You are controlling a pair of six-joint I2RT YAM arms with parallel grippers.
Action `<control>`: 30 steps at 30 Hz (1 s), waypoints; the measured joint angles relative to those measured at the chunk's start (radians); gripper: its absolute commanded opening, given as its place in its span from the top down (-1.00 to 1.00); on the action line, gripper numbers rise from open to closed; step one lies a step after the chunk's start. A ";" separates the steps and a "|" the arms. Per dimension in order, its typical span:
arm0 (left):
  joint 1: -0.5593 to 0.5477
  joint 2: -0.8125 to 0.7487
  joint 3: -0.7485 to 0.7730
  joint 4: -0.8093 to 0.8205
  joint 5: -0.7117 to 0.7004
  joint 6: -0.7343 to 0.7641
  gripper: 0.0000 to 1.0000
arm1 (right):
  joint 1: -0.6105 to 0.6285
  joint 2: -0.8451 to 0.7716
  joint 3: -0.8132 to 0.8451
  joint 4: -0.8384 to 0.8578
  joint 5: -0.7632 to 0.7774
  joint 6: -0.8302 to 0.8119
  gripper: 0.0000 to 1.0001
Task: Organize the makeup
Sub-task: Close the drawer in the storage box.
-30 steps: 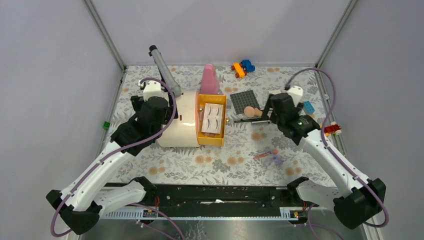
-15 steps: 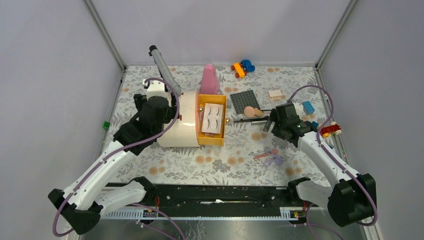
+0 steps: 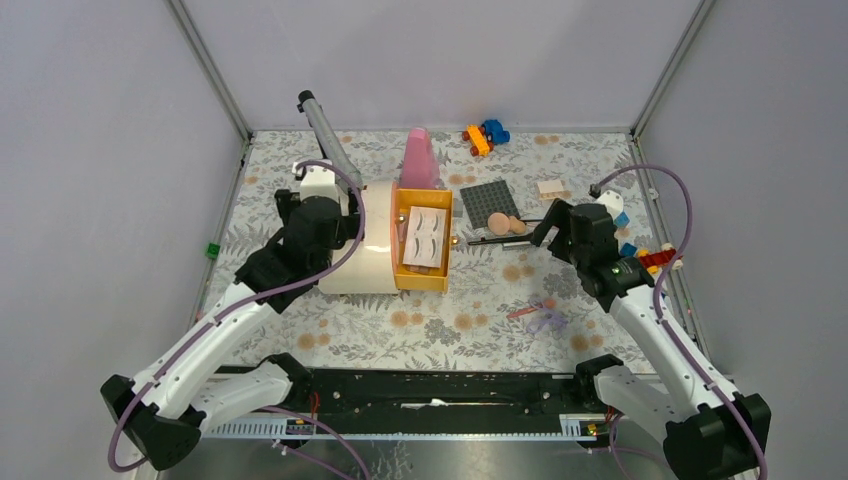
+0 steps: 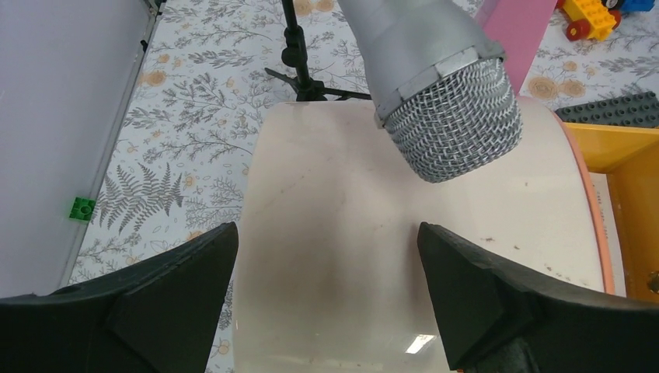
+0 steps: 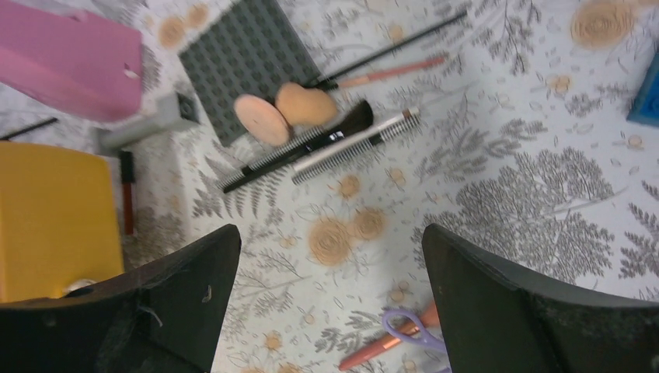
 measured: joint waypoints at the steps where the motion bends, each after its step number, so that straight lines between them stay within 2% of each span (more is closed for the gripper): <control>1: 0.002 -0.009 -0.018 0.017 0.000 0.001 -0.97 | 0.000 -0.001 0.015 0.008 0.004 -0.005 -0.88; 9: 0.040 -0.073 -0.095 0.095 0.001 0.000 -0.97 | 0.000 -0.036 0.020 0.089 0.008 -0.027 -0.88; 16: 0.048 -0.081 -0.106 0.111 0.001 -0.002 -0.97 | 0.000 -0.078 -0.021 0.072 0.008 -0.050 -0.88; 19: 0.054 -0.093 -0.109 0.111 0.001 -0.002 -0.98 | 0.000 -0.072 -0.021 0.063 0.002 -0.053 -0.81; 23: 0.056 -0.113 -0.111 0.112 0.001 -0.004 -0.98 | 0.000 0.021 0.031 0.013 -0.035 -0.048 -0.76; 30: 0.058 -0.115 -0.115 0.119 0.004 -0.010 -0.98 | 0.066 0.254 0.292 -0.041 -0.044 -0.013 -0.77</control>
